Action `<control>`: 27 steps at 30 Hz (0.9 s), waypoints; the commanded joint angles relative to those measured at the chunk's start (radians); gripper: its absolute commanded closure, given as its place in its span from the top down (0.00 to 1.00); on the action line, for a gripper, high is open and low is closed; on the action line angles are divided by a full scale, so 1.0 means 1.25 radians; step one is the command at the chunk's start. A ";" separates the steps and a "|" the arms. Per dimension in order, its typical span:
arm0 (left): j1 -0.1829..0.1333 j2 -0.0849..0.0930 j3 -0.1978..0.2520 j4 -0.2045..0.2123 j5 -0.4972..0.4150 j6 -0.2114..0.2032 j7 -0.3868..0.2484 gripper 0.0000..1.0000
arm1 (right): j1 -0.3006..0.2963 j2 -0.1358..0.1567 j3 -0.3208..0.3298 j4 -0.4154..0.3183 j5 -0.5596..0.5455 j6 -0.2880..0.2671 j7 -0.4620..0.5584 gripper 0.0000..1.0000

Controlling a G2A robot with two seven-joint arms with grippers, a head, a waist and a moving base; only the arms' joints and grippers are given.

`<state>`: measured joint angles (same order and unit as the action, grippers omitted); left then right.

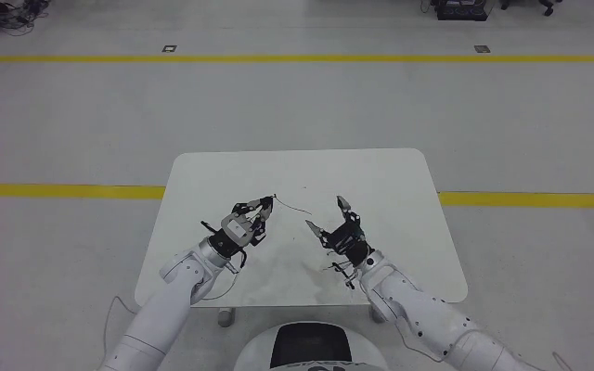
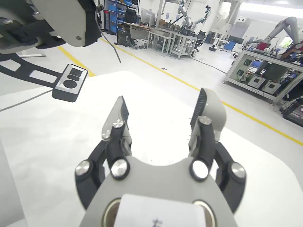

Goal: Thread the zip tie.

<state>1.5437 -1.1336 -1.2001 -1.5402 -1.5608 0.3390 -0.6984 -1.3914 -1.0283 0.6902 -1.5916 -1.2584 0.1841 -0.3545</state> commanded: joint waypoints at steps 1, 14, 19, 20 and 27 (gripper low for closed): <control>0.001 0.002 0.000 -0.003 0.009 0.001 0.001 0.00 | -0.004 -0.002 0.016 -0.003 0.057 -0.019 0.004 1.00; 0.040 0.077 0.010 -0.032 0.014 0.001 -0.084 0.00 | -0.045 -0.005 0.142 -0.008 0.322 -0.113 0.108 1.00; 0.053 0.096 0.008 -0.045 -0.001 0.001 -0.092 0.00 | -0.052 -0.008 0.155 -0.011 0.365 -0.110 0.113 1.00; 0.053 0.096 0.008 -0.045 -0.001 0.001 -0.092 0.00 | -0.052 -0.008 0.155 -0.011 0.365 -0.110 0.113 1.00; 0.053 0.096 0.008 -0.045 -0.001 0.001 -0.092 0.00 | -0.052 -0.008 0.155 -0.011 0.365 -0.110 0.113 1.00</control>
<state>1.6096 -1.0136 -1.1900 -1.5967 -1.5619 0.3400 -0.8130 -1.4568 -1.0380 0.8835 -1.6049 -0.8019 0.0468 -0.2130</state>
